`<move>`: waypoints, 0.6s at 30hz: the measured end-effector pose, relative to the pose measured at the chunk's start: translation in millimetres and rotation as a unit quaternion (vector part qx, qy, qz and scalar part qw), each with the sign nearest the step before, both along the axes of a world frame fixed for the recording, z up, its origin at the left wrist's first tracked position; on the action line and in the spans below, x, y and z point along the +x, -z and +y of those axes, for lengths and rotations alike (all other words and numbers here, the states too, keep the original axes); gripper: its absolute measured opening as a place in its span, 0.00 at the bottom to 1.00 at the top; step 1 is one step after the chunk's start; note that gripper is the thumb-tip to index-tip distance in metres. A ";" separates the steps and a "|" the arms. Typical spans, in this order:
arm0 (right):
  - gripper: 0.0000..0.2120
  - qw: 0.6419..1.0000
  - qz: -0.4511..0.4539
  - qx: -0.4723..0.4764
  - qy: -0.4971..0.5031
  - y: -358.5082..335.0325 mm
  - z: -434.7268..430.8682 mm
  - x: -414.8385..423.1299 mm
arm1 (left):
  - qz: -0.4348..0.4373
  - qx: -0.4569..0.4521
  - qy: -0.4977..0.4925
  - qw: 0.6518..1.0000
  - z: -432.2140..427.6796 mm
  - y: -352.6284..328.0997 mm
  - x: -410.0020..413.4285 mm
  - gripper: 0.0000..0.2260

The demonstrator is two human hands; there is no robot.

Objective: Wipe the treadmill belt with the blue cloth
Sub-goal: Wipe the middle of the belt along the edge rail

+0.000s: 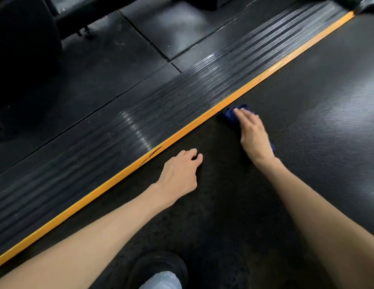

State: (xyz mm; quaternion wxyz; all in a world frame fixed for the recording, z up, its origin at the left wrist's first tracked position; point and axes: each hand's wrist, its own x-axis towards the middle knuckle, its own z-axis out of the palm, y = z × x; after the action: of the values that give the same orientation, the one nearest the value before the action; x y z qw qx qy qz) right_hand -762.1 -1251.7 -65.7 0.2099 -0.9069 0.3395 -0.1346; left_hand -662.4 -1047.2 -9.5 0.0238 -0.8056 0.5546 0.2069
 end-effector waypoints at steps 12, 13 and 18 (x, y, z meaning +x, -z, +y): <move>0.29 0.982 -0.011 -0.014 -0.190 3.8 117.0 -33.6 | 0.000 -0.163 -0.071 0.984 35.1 15.5 2.4 0.18; 0.27 0.974 -0.003 -0.043 -0.222 5.5 99.4 -38.1 | -0.002 -0.160 -0.072 0.984 34.8 17.0 1.8 0.19; 0.26 0.996 -0.017 -0.014 0.083 4.0 -18.6 -33.8 | 0.013 -0.129 -0.080 0.988 31.5 10.3 0.7 0.19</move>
State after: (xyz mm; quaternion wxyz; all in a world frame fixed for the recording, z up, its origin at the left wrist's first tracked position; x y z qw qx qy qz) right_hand -795.9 -1270.3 -69.8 0.1915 -0.8757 0.4085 -0.1719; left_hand -661.7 -1015.7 -19.8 -0.1046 -0.8410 0.5105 0.1456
